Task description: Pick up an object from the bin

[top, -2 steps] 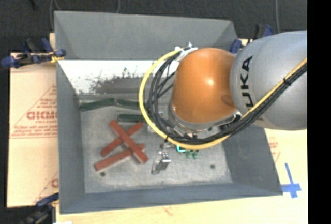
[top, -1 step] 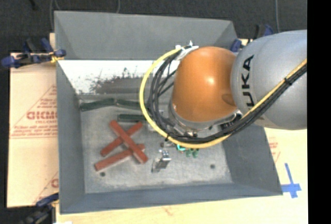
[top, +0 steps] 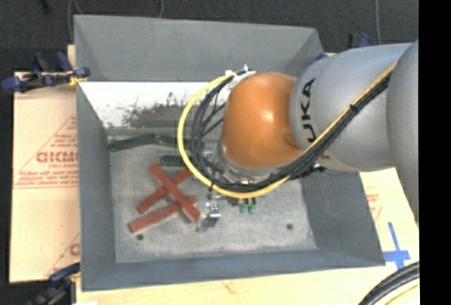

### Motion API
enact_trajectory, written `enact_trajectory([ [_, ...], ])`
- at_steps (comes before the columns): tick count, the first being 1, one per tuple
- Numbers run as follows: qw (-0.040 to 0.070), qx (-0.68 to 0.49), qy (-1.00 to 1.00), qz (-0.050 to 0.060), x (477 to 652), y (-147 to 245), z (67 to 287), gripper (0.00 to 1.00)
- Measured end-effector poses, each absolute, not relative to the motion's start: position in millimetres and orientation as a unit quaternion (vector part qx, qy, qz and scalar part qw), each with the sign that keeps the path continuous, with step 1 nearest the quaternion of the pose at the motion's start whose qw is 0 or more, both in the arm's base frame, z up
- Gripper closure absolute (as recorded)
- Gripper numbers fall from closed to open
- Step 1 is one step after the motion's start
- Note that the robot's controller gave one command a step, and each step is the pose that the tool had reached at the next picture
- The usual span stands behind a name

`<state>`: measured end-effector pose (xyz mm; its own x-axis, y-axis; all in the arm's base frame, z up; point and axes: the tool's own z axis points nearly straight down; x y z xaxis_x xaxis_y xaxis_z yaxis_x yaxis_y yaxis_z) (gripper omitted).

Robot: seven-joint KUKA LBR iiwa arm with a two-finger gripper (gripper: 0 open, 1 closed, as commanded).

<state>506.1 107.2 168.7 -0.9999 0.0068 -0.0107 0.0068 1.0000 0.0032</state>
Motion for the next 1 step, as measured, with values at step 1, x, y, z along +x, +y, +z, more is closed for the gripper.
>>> enact_trajectory([
  [1, 0.003, 0.079, 0.997, 0.001, 506.6, 104.3, 111.3, 0.00],
])
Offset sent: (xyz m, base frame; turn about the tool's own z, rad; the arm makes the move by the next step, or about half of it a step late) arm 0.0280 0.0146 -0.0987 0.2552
